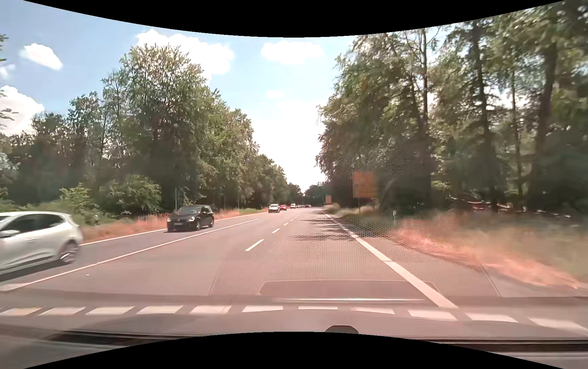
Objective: Follow the waypoints while adhering to traffic rules and regulations
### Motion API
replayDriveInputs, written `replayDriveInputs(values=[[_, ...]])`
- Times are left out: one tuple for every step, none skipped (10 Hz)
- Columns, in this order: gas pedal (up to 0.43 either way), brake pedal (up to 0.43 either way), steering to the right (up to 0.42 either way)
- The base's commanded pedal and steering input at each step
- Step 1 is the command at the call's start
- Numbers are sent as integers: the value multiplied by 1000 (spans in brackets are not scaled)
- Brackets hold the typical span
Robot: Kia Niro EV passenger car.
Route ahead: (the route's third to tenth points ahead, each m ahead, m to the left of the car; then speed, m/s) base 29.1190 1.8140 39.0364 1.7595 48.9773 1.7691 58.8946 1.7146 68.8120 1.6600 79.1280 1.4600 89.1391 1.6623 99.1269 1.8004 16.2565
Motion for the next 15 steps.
replayDriveInputs(values=[[59,0,-4],[59,0,-4],[59,0,-4],[59,0,-4],[59,0,-4],[67,0,-5],[67,0,-5],[67,0,-5],[67,0,-5],[67,0,-5],[67,0,-5],[67,0,-5],[67,0,-5],[67,0,-5],[67,0,-5]])
